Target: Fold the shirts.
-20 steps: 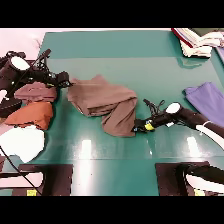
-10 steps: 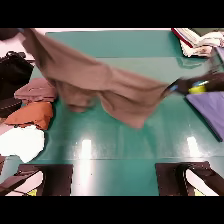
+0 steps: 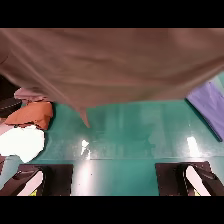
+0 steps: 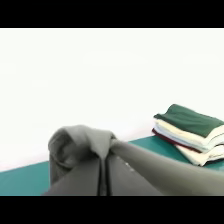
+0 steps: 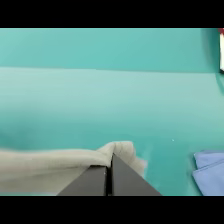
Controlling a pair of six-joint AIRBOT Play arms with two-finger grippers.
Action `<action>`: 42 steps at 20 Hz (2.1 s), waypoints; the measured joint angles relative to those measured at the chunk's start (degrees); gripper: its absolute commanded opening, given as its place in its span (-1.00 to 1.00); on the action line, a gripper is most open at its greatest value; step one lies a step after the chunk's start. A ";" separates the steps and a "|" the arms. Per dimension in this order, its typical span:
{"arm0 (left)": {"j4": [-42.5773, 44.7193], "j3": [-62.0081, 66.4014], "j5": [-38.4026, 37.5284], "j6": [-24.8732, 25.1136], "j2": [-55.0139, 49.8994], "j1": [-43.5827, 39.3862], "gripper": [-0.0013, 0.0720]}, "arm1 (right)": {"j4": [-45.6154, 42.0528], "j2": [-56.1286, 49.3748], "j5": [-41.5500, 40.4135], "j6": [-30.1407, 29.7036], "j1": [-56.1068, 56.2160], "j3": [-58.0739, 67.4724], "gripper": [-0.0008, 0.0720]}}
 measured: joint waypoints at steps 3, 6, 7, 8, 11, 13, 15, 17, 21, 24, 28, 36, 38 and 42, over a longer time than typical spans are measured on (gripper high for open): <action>-2.51 -2.62 -0.42 0.39 -2.89 -0.96 -0.90 | -0.11 -4.37 2.56 1.31 -0.66 2.12 -0.94; -2.54 -8.13 -1.70 0.63 -8.85 -5.57 -0.90 | -0.96 -10.05 3.74 2.10 0.33 -2.03 -0.94; -1.22 -10.29 -2.19 0.66 -11.76 -7.61 -0.89 | -1.90 -12.00 3.93 2.29 1.36 -4.37 -0.94; 0.26 -12.17 -2.67 0.66 -14.73 -9.29 -0.89 | -3.37 -14.21 4.00 2.45 2.78 -7.17 -0.94; 3.69 -15.91 -1.95 0.13 -25.75 -12.37 -0.89 | -8.17 -21.33 1.81 2.62 6.86 -14.53 -0.94; 4.81 -16.94 0.11 -0.74 -32.20 -12.83 -0.47 | -9.51 -26.29 -0.96 2.71 8.68 -17.09 -0.71; 5.31 -17.51 1.46 -2.23 -36.61 -12.61 0.61 | -9.31 -30.67 -2.86 2.75 9.55 -17.11 -0.05; 5.68 -17.75 1.84 -3.61 -38.53 -11.15 0.48 | -8.02 -34.18 -3.13 2.73 9.62 -14.99 -0.05; 6.86 -18.82 -5.75 -4.98 -38.21 -5.75 0.48 | -6.67 -34.97 -1.53 1.46 8.57 -13.68 -0.06; 8.98 -25.16 -10.58 -5.14 -35.26 -2.54 0.48 | -6.14 -30.86 -1.27 0.09 8.33 -18.73 -0.06; 10.93 -41.27 -9.97 -5.20 -29.59 -0.48 0.48 | -5.86 -24.04 -1.75 -0.98 8.15 -27.91 -0.06; 4.85 -65.07 -0.81 -1.29 -26.60 -0.24 0.48 | -2.62 -17.68 -5.46 -1.40 8.39 -37.00 -0.06; 2.71 -67.52 1.70 -0.42 -26.40 -1.99 0.48 | -2.14 -17.40 -5.75 -1.42 8.44 -37.42 -0.06; 1.36 -69.26 6.34 -0.07 -26.38 -6.60 -0.71 | -1.62 -17.16 -5.18 -1.64 6.75 -37.90 -0.06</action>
